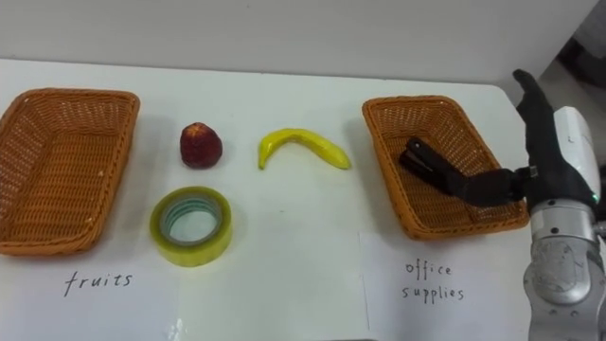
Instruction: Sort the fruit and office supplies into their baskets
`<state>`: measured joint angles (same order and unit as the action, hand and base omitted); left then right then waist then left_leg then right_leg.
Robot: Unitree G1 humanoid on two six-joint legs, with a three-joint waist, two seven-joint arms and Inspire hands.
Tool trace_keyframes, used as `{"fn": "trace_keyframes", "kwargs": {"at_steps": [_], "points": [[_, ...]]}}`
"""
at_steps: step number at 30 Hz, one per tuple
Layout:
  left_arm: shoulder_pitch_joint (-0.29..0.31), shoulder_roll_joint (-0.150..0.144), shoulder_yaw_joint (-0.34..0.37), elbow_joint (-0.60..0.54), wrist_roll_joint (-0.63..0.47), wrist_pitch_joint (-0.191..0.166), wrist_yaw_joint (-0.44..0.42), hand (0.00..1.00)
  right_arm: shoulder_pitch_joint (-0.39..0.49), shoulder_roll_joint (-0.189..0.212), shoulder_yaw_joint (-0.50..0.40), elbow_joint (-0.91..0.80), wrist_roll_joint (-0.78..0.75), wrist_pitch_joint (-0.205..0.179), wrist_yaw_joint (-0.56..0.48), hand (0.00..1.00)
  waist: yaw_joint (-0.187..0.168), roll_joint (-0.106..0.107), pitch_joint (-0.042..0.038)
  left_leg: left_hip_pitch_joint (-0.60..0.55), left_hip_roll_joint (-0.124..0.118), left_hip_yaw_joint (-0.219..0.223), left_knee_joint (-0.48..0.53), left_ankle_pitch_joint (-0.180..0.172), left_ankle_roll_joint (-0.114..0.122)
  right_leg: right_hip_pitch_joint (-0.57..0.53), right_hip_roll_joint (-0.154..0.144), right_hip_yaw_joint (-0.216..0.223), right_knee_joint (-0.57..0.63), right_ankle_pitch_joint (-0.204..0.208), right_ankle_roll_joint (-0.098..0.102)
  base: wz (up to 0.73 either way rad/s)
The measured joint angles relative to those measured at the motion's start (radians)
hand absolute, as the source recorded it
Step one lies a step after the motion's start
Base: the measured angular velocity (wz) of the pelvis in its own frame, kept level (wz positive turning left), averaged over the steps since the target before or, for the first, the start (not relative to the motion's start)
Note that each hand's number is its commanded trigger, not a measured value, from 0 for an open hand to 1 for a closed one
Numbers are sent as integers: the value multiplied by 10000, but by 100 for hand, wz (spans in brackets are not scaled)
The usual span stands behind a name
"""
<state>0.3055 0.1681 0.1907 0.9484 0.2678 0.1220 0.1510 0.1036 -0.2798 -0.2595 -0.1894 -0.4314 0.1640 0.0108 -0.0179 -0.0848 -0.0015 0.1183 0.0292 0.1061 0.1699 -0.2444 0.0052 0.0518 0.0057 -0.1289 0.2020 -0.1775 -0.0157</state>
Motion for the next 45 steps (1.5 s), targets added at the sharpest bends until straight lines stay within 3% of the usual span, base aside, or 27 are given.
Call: {"fn": "trace_keyframes", "kwargs": {"at_steps": [8,26,39,45], "points": [[-62,0,3,0,15,0,-2,0,0,-1,0,6,351,-11,0,0,-2,123,10,-9,0,-4,-2,0,0,-4,-2,-21,2,0,0,0],[-201,-3,5,0,14,1,141,0,0,-8,32,6,502,-10,9,0,23,67,7,-12,1,-5,-4,0,-1,-7,-17,-73,17,1,0,0],[-635,8,-90,135,-6,4,115,0,-445,-15,930,-350,1064,-8,659,0,509,66,-10,-52,-6,-55,13,2,2,3,-43,-155,31,2,1,1],[-425,11,-88,111,102,12,107,0,-747,-7,1290,-1131,1336,-3,680,0,633,110,-18,-169,-10,-206,6,5,4,-9,-54,-296,6,3,1,7]]}}
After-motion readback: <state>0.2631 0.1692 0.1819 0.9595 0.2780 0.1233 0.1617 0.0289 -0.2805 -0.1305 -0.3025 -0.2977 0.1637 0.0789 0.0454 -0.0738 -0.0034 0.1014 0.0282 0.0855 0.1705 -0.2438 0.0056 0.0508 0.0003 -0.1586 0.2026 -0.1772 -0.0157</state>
